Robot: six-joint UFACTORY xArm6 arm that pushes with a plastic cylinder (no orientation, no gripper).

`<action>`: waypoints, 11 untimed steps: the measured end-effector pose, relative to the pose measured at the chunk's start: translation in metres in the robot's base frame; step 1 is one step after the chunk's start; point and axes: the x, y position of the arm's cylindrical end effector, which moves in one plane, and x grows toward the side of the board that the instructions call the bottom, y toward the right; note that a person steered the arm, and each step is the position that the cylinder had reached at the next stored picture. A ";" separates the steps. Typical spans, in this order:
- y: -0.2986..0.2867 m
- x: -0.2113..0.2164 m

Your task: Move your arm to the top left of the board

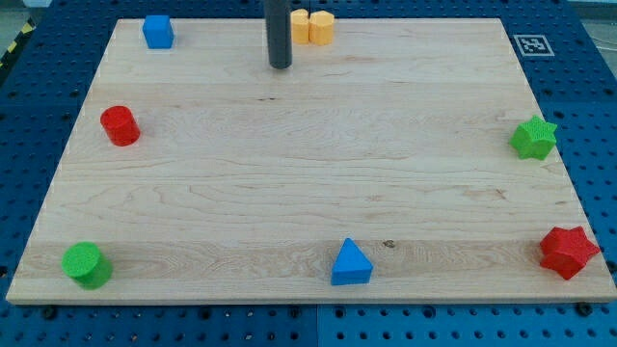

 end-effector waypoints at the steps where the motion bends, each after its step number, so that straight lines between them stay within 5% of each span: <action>1: -0.027 0.003; 7: -0.227 -0.024; 11: -0.227 -0.047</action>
